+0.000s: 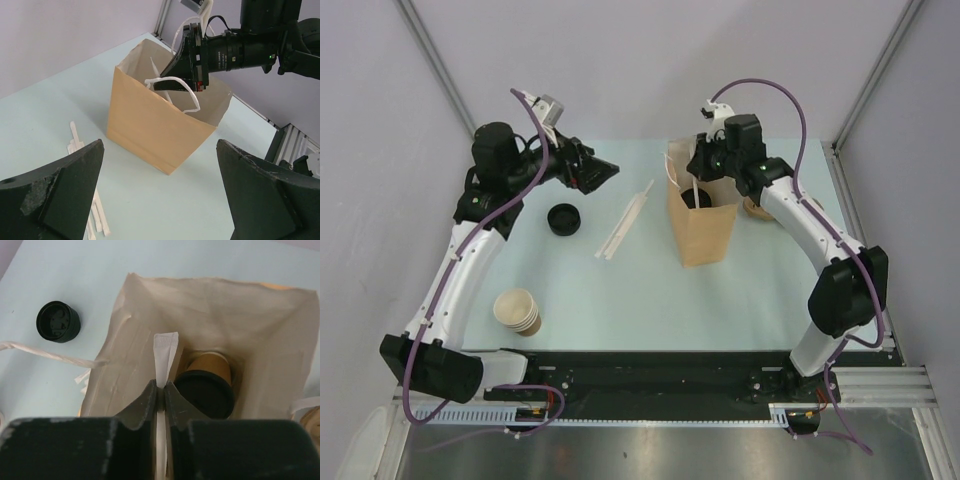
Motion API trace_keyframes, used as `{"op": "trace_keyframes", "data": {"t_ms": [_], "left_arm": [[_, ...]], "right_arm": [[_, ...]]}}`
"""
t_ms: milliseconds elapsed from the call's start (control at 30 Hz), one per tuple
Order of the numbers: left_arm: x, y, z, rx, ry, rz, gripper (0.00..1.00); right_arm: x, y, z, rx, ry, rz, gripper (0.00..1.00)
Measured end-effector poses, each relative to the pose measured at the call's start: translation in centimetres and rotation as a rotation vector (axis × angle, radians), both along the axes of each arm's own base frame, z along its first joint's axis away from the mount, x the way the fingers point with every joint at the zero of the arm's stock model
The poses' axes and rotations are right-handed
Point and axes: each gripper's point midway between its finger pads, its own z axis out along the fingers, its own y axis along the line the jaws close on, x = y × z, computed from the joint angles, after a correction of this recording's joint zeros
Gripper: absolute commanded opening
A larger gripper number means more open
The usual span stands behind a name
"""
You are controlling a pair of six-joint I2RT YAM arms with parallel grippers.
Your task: Pack the takeout coffee
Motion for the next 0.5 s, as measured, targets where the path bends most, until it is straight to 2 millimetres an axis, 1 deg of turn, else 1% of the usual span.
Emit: {"op": "trace_keyframes", "data": {"t_ms": [33,67,133,167,267,300,367,433,500], "left_arm": [[0.0,0.1,0.0,0.001,0.0,0.002,1.0],[0.1,0.1,-0.1,0.003,0.0,0.003,1.0],[0.1,0.2,-0.2,0.005,0.004,0.008,0.99],[0.1,0.2,-0.2,0.006,0.006,0.01,0.99],[0.2,0.5,-0.6,0.011,0.024,0.02,0.99],[0.2,0.6,-0.8,0.014,0.034,0.024,0.99],[0.2,1.0,-1.4,0.025,0.057,0.031,1.0],[0.4,1.3,-2.1,0.037,0.083,0.042,0.99],[0.5,1.7,-2.7,0.05,0.107,0.05,1.0]], "right_arm": [[0.0,-0.1,-0.4,-0.002,0.013,-0.006,0.28],[-0.1,-0.1,-0.8,-0.003,0.026,-0.009,0.31],[-0.1,-0.2,-1.2,-0.003,0.044,-0.021,0.43],[-0.1,-0.2,-1.3,0.0,0.048,-0.024,0.47],[-0.1,-0.2,-1.2,0.007,0.054,-0.03,0.48],[-0.2,-0.2,-1.1,0.01,0.056,-0.031,0.52],[-0.2,-0.2,-0.8,0.017,0.058,-0.034,0.53],[-0.1,-0.1,0.1,0.027,0.045,-0.035,0.55],[0.1,0.0,1.2,0.039,0.025,-0.036,0.59]]}}
